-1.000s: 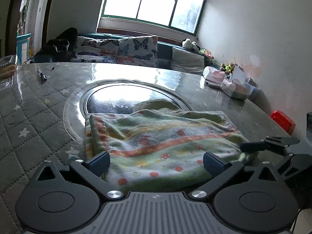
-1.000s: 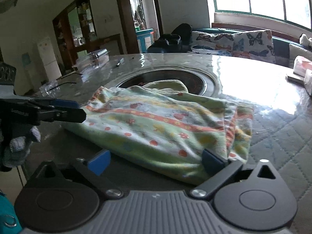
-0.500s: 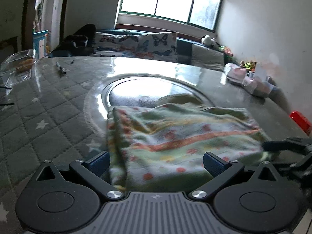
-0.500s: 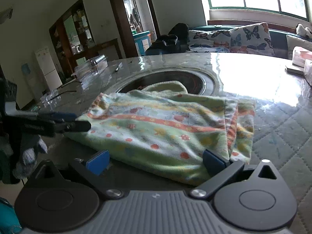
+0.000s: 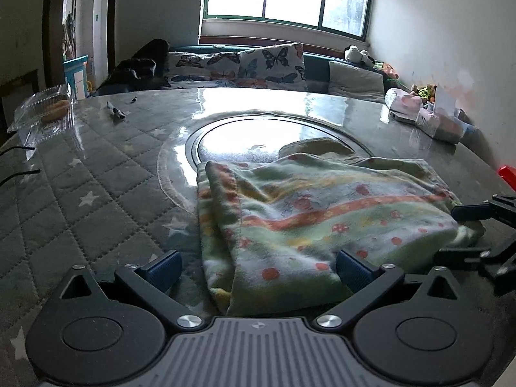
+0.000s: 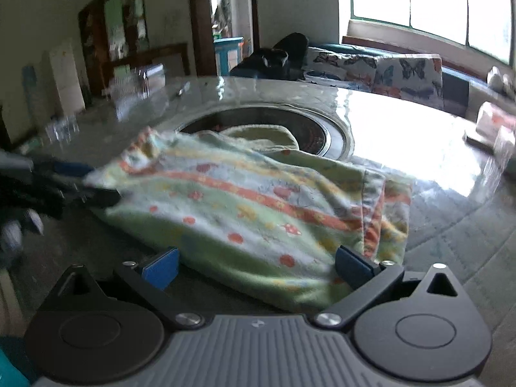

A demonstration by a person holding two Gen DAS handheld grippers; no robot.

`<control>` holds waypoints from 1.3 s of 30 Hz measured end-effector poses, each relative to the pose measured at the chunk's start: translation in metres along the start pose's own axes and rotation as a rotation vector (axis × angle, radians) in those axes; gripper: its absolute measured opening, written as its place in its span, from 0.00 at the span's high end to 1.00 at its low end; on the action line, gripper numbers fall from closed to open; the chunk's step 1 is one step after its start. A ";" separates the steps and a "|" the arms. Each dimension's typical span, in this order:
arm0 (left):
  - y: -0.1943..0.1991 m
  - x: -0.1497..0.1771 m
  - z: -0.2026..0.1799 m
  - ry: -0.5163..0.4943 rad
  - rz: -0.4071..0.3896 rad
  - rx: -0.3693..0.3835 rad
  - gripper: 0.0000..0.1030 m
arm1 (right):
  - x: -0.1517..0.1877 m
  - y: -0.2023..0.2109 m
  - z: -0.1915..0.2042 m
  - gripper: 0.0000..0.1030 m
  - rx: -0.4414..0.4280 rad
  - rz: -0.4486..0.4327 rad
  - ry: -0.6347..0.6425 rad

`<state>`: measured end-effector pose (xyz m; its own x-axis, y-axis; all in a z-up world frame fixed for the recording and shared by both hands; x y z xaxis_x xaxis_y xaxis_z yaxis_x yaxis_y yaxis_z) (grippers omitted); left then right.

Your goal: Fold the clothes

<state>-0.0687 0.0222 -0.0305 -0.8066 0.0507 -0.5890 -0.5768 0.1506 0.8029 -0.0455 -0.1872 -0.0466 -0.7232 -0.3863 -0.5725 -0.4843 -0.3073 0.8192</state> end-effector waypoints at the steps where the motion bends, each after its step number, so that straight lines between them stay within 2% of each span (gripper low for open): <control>1: 0.001 0.001 0.003 0.008 0.001 -0.004 0.00 | 0.001 -0.001 0.001 0.00 0.017 0.005 0.016; 10: 0.013 0.000 0.020 0.055 -0.013 -0.038 0.00 | -0.012 0.009 0.006 0.00 0.018 -0.010 0.031; 15: 0.005 0.002 0.022 0.055 0.013 -0.060 0.00 | -0.023 0.002 0.010 0.00 0.027 -0.015 0.064; 20: 0.005 0.004 0.025 0.045 0.015 -0.066 0.00 | -0.021 -0.014 0.006 0.00 0.007 0.029 0.057; 24: 0.006 0.000 0.029 0.056 0.026 -0.070 0.00 | -0.022 -0.010 0.002 0.00 0.013 0.034 0.058; 30: 0.007 -0.025 0.022 0.038 -0.012 -0.093 0.00 | -0.044 -0.007 -0.002 0.00 0.027 0.005 0.077; 34: 0.000 -0.047 0.012 0.016 -0.028 -0.076 0.00 | -0.059 -0.014 -0.004 0.00 -0.033 0.004 0.067; 39: -0.013 -0.072 -0.003 -0.044 -0.046 -0.080 0.00 | -0.074 -0.027 -0.015 0.00 -0.035 0.016 0.054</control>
Point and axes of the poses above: each gripper's, at about its wrist camera, not at the fingertips, and y roughly against the way its jaws point, z to its left, x to its underside, the point moved 7 cm from there along -y, roughly the way its jaws point, and after that the axes turned 15 degrees about z, right-handed, at the moved point
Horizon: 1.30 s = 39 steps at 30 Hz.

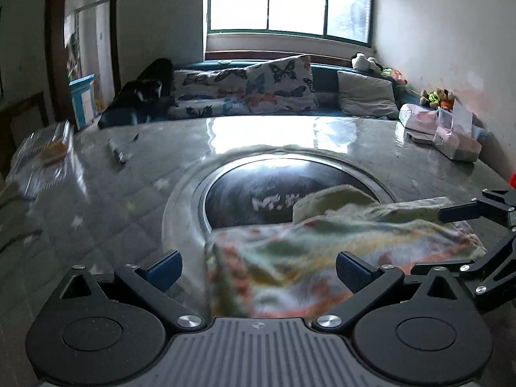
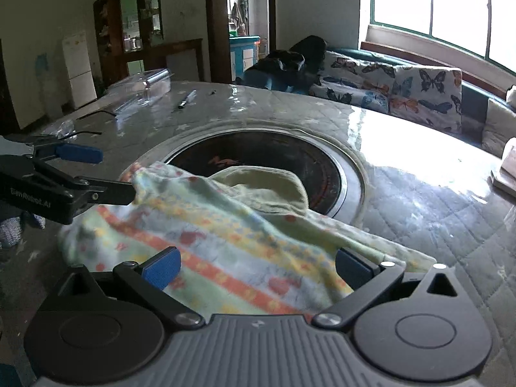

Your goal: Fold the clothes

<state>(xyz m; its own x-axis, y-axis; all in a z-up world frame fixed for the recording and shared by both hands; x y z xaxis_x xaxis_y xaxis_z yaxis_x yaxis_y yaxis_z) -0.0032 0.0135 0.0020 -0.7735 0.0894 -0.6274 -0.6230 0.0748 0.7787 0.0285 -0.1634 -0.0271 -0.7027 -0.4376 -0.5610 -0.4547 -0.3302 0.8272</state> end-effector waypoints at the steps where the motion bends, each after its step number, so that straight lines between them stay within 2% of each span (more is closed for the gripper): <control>1: -0.004 -0.004 -0.002 -0.004 0.003 -0.002 0.00 | -0.002 -0.003 -0.004 0.00 0.000 0.008 -0.009; 7: -0.033 -0.020 -0.006 -0.023 0.044 -0.049 0.00 | -0.002 -0.018 -0.022 0.00 -0.014 0.038 -0.066; 11: -0.052 -0.024 0.000 -0.002 0.087 -0.075 0.00 | -0.005 -0.011 -0.025 0.00 -0.006 0.020 -0.075; 14: -0.056 -0.023 0.002 0.007 0.101 -0.071 0.00 | -0.007 -0.006 -0.025 0.00 -0.017 0.007 -0.071; 17: -0.059 -0.022 0.004 0.010 0.114 -0.068 0.00 | -0.005 -0.013 -0.025 0.00 -0.011 0.032 -0.071; 22: -0.043 -0.025 0.021 0.051 0.091 -0.081 0.00 | -0.005 -0.005 -0.016 0.00 -0.001 0.011 -0.053; 25: -0.030 -0.019 0.033 0.085 0.085 -0.049 0.00 | -0.006 0.007 0.000 0.00 -0.019 -0.012 -0.001; 30: -0.024 0.005 0.033 0.041 0.106 -0.061 0.00 | -0.003 0.008 0.031 0.00 -0.052 -0.009 0.073; 33: -0.027 0.020 0.036 0.031 0.120 -0.089 0.00 | 0.006 -0.003 0.041 0.00 -0.041 0.032 0.100; 39: -0.014 0.023 0.051 0.074 0.095 -0.085 0.00 | 0.004 0.007 0.053 0.00 -0.025 0.017 0.138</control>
Point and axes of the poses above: each gripper's, at about its wrist camera, not at the fingertips, and y roughly against the way its jaws point, z to its left, x to its underside, the point moved 7 cm from there along -y, roughly the way its jaws point, and after that the axes turned 15 degrees about z, right-handed, at the moved point
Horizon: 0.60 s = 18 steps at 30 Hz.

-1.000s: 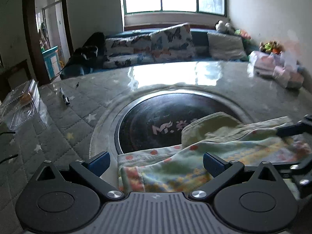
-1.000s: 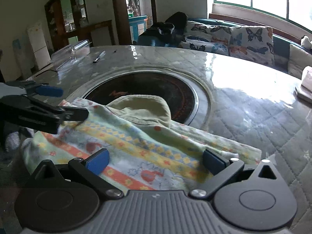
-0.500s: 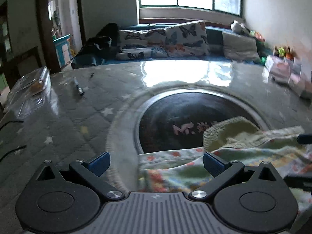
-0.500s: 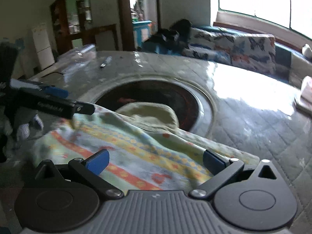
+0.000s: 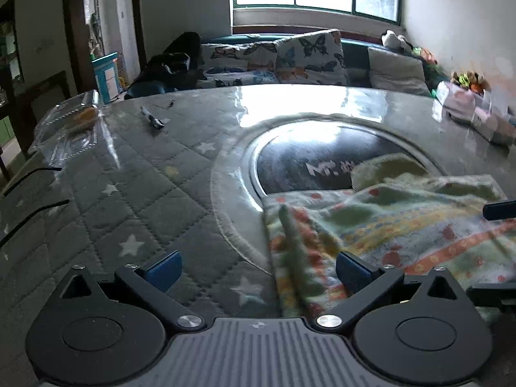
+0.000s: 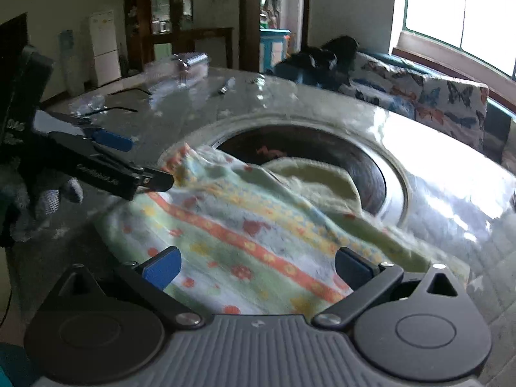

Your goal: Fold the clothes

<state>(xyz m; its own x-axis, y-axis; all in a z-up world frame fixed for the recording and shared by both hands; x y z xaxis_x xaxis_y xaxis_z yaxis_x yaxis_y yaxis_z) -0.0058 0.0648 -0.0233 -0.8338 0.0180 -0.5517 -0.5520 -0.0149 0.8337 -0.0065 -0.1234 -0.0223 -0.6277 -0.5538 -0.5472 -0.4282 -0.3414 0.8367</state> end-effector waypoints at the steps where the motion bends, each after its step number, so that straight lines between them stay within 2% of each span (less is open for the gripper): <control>1: 0.002 -0.001 0.003 0.012 -0.002 0.002 0.00 | -0.002 0.002 0.004 0.00 -0.004 -0.004 0.016; 4: 0.008 -0.003 0.013 0.057 -0.002 0.021 0.00 | -0.008 0.007 0.023 0.02 -0.025 -0.016 0.074; 8: 0.011 -0.004 0.021 0.130 0.012 0.087 0.00 | -0.013 0.006 0.057 0.09 -0.046 -0.020 0.189; 15: 0.010 -0.002 0.028 0.204 0.043 0.181 0.02 | -0.016 -0.010 0.110 0.27 -0.074 0.003 0.387; 18: 0.009 0.000 0.029 0.233 0.058 0.216 0.03 | -0.016 -0.016 0.124 0.31 -0.070 0.007 0.440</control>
Point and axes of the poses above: each gripper's, at about its wrist camera, not at the fingertips, and y roughly against the way its jaws point, z to its left, x to its underside, the point moved 7 cm from there along -y, roughly the way its jaws point, and after that the axes turned 15 degrees about z, right-handed, at the moved point
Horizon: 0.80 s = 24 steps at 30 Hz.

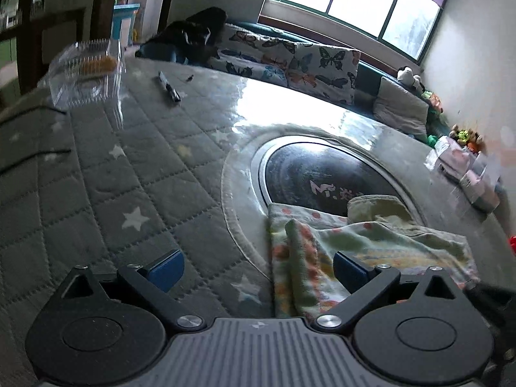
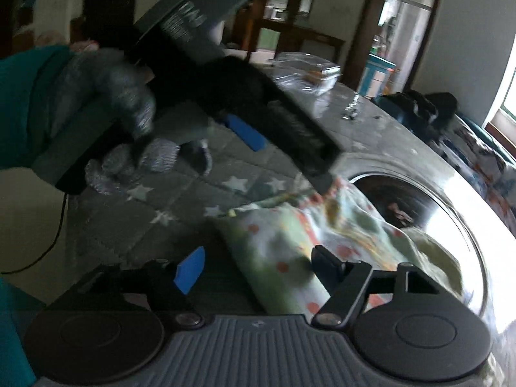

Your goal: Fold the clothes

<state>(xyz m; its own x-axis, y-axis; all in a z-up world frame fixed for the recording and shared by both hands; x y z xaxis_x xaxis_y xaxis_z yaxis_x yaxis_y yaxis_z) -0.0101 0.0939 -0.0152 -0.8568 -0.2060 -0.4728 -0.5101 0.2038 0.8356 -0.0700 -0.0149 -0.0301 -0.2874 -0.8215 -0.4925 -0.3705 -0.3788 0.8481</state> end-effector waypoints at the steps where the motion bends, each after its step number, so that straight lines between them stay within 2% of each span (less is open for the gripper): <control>1: -0.001 0.001 0.001 0.011 0.006 0.011 0.03 | -0.002 -0.003 0.002 0.33 0.011 0.004 0.010; 3: -0.003 0.002 0.003 0.033 0.017 0.033 0.03 | -0.006 -0.006 0.005 0.35 0.028 0.007 0.025; 7: -0.001 0.003 0.003 0.064 0.017 0.063 0.02 | -0.012 -0.010 0.006 0.56 0.037 0.016 0.022; 10: 0.000 0.003 0.002 0.100 0.021 0.095 0.02 | -0.014 -0.008 0.000 0.65 0.015 0.006 -0.017; 16: 0.002 0.002 -0.001 0.176 0.030 0.124 0.01 | -0.014 0.008 -0.017 0.71 -0.026 -0.051 -0.108; 19: 0.001 0.002 -0.005 0.197 0.047 0.161 0.01 | -0.013 0.019 -0.030 0.74 -0.045 -0.080 -0.148; 24: -0.003 -0.002 -0.012 0.207 0.066 0.177 0.05 | -0.009 0.024 -0.034 0.75 -0.054 -0.095 -0.154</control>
<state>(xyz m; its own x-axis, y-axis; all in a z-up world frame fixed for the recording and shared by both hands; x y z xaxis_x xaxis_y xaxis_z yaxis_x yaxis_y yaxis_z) -0.0056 0.0818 -0.0132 -0.8640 -0.3740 -0.3370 -0.4750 0.3838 0.7919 -0.0460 -0.0316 0.0012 -0.3866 -0.7075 -0.5917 -0.3556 -0.4776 0.8034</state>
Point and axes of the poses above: each gripper's, at about its wrist camera, not at the fingertips, and y roughly against the way its jaws point, z to its left, x to its underside, the point moved 7 cm from there along -y, roughly the way its jaws point, and after that the axes turned 15 degrees about z, right-handed, at the moved point
